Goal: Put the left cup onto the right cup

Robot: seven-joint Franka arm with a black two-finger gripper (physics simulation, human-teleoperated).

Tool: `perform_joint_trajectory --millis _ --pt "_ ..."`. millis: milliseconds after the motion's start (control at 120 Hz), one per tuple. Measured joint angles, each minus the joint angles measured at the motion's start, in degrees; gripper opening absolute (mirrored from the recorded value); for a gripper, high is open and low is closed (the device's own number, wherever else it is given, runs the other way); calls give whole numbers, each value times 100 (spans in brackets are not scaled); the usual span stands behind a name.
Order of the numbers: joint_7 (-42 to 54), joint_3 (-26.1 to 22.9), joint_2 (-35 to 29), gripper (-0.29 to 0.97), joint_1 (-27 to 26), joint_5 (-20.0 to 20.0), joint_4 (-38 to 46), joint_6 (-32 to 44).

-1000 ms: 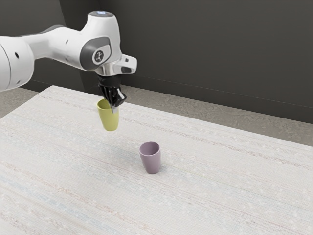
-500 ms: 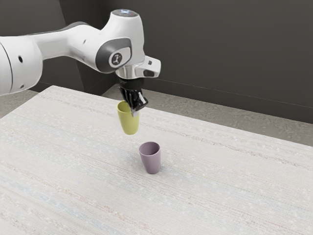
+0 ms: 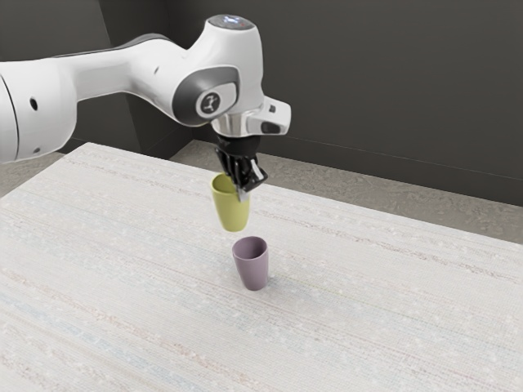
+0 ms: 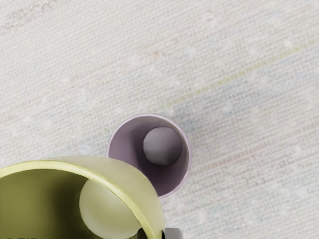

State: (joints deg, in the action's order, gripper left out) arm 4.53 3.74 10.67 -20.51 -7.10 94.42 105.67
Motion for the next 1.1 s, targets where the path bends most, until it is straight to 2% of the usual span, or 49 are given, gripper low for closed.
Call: perform_joint_trajectory --millis 458,1100 --pt "-325 -246 77 -11 5 -41 0 47" --pt "-562 -278 343 -11 52 -37 -105 92"
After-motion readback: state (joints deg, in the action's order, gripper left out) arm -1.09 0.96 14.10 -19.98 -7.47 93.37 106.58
